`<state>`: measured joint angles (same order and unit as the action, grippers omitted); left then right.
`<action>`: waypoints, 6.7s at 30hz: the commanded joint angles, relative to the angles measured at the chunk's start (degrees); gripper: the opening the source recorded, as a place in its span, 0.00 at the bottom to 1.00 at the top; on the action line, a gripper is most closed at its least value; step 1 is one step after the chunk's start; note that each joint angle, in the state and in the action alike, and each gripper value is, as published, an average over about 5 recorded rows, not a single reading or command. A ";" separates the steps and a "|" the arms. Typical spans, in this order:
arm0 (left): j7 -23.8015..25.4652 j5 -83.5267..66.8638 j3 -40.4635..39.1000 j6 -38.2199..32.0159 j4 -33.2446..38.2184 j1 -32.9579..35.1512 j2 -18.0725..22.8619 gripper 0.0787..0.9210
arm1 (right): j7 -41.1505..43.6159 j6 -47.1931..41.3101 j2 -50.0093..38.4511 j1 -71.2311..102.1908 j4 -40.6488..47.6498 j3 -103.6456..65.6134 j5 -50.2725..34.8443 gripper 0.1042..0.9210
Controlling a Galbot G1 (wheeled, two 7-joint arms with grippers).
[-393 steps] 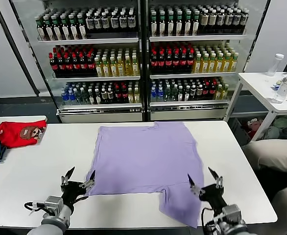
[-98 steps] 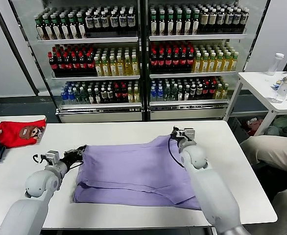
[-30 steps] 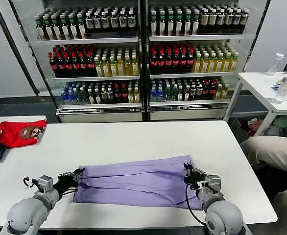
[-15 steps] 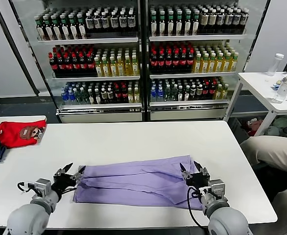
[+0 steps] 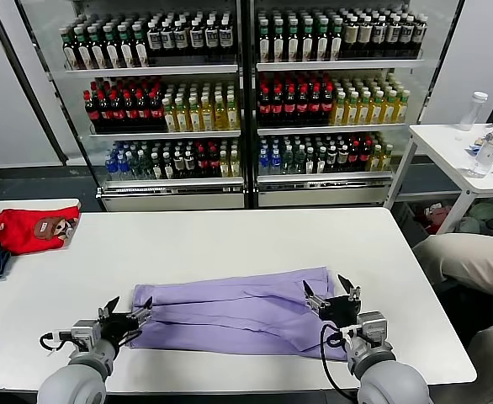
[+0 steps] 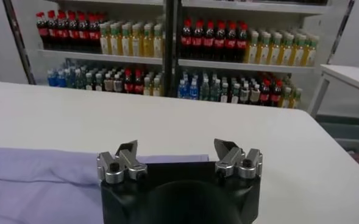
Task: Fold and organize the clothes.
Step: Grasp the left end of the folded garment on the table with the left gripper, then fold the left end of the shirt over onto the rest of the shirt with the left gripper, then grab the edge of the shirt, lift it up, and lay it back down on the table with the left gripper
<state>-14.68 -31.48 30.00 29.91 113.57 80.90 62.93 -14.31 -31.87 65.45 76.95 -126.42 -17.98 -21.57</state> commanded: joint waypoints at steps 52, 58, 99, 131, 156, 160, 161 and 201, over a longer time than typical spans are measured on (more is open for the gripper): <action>4.72 21.27 15.36 -0.82 8.01 3.39 -2.86 0.04 | -0.04 0.15 -0.25 -1.44 -1.23 -0.15 1.68 0.88; 6.64 8.08 -2.20 3.06 17.54 1.81 3.95 0.04 | -0.11 0.13 -0.06 -0.93 -1.55 -0.31 1.98 0.88; 1.17 10.91 0.59 2.47 13.49 -1.99 5.75 0.61 | 0.24 0.14 0.57 -1.69 -1.08 0.40 2.75 0.88; 16.28 -0.91 9.02 1.09 -6.74 -0.88 6.48 0.67 | 0.43 0.55 0.42 -1.96 -0.55 0.46 2.72 0.88; 15.67 -3.19 25.93 3.45 9.23 1.28 1.17 0.02 | 0.35 0.41 0.13 -1.93 -0.98 0.31 2.72 0.88; 20.76 -1.08 35.02 3.50 3.82 2.07 -4.81 0.02 | 0.46 0.70 -0.19 -1.51 -1.24 -0.16 2.49 0.88; 22.80 -0.30 37.22 3.52 1.88 2.39 -6.57 0.02 | 0.47 0.82 -0.27 -1.41 -1.28 -0.31 2.42 0.88; 8.88 8.61 -10.38 -2.72 18.24 -8.67 15.66 0.36 | 0.40 0.48 -0.22 -3.72 -0.16 0.31 3.04 0.88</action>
<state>-3.50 -23.52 18.61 30.27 127.47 75.53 78.96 -13.99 -31.38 65.08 75.19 -128.28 -18.08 -18.40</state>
